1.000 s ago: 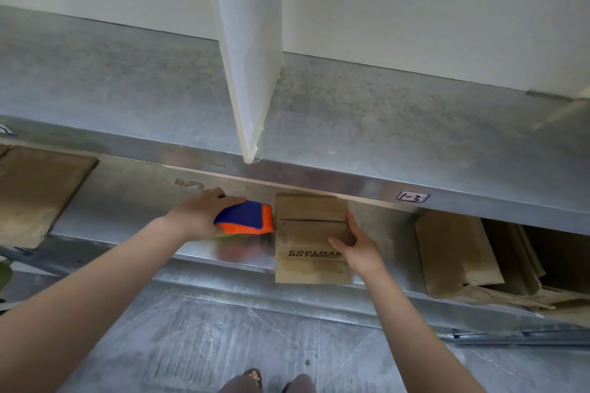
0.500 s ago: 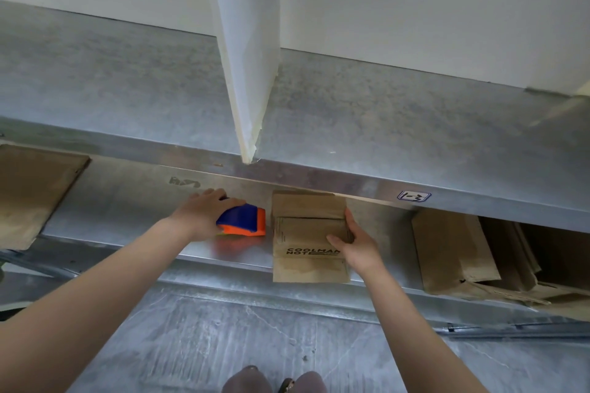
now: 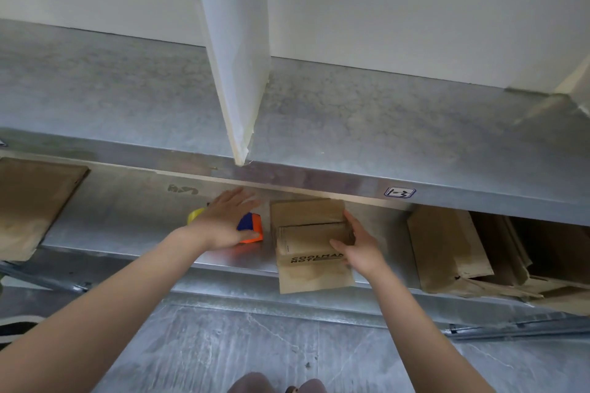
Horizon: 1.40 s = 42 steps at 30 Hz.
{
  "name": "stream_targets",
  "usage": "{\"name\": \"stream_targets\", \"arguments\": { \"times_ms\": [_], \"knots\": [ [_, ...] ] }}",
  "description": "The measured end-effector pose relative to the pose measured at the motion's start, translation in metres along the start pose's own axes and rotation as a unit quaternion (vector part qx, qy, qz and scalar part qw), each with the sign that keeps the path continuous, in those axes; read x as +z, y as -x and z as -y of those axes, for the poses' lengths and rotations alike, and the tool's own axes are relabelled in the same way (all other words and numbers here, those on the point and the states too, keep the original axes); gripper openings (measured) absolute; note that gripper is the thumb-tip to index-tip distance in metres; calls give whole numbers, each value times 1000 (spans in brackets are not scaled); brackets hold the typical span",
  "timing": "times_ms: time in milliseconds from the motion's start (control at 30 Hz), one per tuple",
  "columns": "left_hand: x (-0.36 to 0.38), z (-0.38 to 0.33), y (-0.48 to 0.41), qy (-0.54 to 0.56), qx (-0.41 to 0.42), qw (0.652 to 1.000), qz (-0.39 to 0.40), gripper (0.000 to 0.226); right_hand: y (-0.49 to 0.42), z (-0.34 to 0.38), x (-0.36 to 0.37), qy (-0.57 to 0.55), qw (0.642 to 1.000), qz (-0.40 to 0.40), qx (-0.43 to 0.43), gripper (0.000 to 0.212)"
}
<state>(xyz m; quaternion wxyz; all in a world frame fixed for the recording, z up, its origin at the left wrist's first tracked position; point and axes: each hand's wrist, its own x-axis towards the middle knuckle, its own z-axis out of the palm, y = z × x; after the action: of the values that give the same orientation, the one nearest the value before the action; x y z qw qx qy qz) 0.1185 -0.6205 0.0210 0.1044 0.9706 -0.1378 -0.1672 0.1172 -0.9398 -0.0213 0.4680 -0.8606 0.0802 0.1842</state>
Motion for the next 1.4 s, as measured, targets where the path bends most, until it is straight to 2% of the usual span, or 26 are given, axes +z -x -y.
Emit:
{"name": "stream_targets", "arguments": {
  "times_ms": [100, 200, 267, 300, 400, 600, 700, 833, 900, 1033, 1167, 1300, 1400],
  "knots": [
    [10, -36, -5, 93, 49, 994, 8, 68, -1, -4, -15, 22, 999, 41, -18, 71],
    [31, -57, -12, 118, 89, 989, 33, 58, 7, -5, -13, 150, 986, 4, -73, 56],
    [48, -61, -13, 99, 99, 990, 30, 79, 16, -7, 0, 210, 972, -41, -102, 48],
    [57, -61, -12, 85, 95, 992, 17, 85, 21, -7, 7, 225, 968, -49, -99, 47],
    [66, -66, -2, 52, 68, 996, -31, 79, 22, -7, 20, 257, 963, -27, -71, 54],
    [65, -69, 12, 141, -12, 987, -76, 57, 4, 5, 24, 323, 940, 41, -98, 47],
    [61, -71, 2, 189, -51, 979, -61, 72, 3, 3, 26, 311, 945, 27, -95, 46],
    [70, -86, -3, 193, -66, 976, -78, 87, 16, 2, 30, 251, 952, -136, -113, 44],
    [79, -101, -3, 201, -62, 973, -90, 94, 25, 0, 34, 201, 960, -168, -100, 43],
    [88, -124, 3, 210, -50, 974, -65, 80, 34, -10, 30, 100, 986, -87, -99, 42],
    [90, -115, 15, 217, -30, 973, -76, 90, 36, -12, 22, 106, 984, -15, -143, 45],
    [97, -110, 17, 277, -16, 956, -95, 68, 47, -13, 25, 47, 994, -3, -103, 62],
    [100, -112, 18, 287, -3, 954, -83, 69, 53, -15, 32, 32, 997, 18, -74, 61]
  ]
}}
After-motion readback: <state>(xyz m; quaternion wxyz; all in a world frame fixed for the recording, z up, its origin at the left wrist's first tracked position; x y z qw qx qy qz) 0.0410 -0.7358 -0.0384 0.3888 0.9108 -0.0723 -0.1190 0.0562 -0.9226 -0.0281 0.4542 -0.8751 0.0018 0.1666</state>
